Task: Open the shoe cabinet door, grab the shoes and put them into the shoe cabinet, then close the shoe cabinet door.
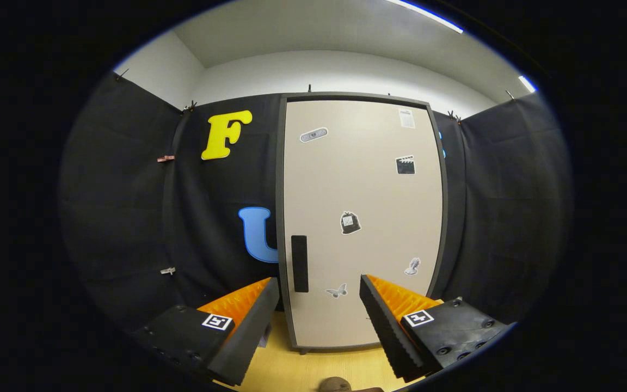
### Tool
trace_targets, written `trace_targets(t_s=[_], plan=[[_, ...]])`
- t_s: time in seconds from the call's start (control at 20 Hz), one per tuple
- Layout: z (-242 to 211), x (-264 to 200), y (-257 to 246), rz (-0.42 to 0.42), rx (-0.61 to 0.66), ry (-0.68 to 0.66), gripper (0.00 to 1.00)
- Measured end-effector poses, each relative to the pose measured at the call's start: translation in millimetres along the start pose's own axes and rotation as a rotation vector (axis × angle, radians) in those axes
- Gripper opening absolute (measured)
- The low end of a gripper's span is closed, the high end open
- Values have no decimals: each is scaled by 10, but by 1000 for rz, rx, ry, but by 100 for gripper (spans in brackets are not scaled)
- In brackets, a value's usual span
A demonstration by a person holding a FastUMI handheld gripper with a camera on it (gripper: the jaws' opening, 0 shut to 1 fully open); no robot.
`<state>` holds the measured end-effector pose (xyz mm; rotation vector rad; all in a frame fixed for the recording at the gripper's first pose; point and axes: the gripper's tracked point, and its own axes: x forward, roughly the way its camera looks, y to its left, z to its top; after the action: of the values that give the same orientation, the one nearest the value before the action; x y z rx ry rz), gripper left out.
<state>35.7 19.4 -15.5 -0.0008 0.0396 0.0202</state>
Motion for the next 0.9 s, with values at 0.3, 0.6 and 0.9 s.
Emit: trace_targets(t_s=[0.3,0.6,0.9], plan=[[-178,483,149,2,5,39,98],[-379,1129,174,-38,18,66,98],[-551,1674,197,-63,43,76,98]])
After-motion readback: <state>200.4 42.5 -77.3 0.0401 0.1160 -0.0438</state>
